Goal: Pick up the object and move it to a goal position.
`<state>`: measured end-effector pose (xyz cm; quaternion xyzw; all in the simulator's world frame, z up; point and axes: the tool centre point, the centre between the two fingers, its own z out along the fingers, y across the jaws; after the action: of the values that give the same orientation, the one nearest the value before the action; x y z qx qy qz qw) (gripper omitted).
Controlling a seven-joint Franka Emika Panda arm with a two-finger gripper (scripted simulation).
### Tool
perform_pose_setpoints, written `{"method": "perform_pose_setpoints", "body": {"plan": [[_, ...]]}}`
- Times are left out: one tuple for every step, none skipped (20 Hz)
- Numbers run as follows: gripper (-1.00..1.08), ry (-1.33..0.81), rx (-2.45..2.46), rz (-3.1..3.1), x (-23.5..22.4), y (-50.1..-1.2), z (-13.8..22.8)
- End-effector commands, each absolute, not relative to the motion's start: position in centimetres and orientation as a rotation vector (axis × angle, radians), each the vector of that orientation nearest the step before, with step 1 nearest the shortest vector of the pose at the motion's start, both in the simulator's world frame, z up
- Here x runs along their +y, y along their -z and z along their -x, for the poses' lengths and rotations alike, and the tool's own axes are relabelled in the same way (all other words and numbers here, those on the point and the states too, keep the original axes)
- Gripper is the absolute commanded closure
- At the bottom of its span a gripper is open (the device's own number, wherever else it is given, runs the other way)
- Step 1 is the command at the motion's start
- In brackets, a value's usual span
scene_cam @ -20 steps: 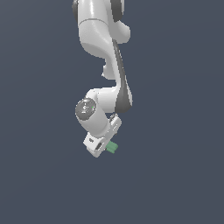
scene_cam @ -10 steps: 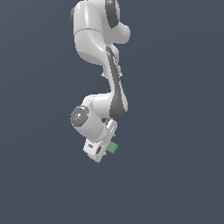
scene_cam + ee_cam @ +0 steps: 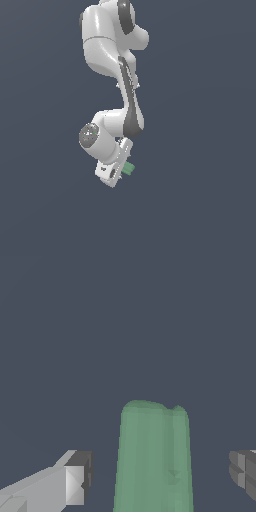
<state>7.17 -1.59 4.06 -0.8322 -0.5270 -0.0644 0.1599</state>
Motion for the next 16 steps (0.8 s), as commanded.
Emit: {"method": "perform_pose_setpoints", "body": {"plan": [[-1.00, 0.184, -1.506, 2.377, -1.6, -4.0, -7.2], [-1.00, 0.184, -1.506, 2.377, -1.5, -3.9, -7.2], [-1.00, 0.185, -1.507, 2.377, -1.4, -3.6, -7.2], [-1.00, 0.185, -1.507, 2.377, -1.3, -3.3, -7.1], [-1.00, 0.185, -1.508, 2.376, -1.2, -2.9, -7.1], [-1.00, 0.186, -1.509, 2.375, -1.0, -2.4, -7.1], [-1.00, 0.186, -1.509, 2.375, -0.8, -2.0, -7.0], [-1.00, 0.186, -1.510, 2.375, -0.7, -1.7, -7.0], [-1.00, 0.186, -1.510, 2.374, -0.6, -1.4, -7.0], [-1.00, 0.186, -1.510, 2.374, -0.6, -1.3, -7.0], [-1.00, 0.186, -1.510, 2.374, -0.6, -1.2, -6.9], [1.08, 0.186, -1.510, 2.374, -0.6, -1.2, -6.9], [1.08, 0.186, -1.510, 2.374, -0.6, -1.2, -6.9], [1.08, 0.186, -1.510, 2.374, -0.6, -1.2, -6.9], [1.08, 0.186, -1.510, 2.374, -0.6, -1.2, -6.9], [1.08, 0.186, -1.510, 2.374, -0.6, -1.2, -6.9]]}}
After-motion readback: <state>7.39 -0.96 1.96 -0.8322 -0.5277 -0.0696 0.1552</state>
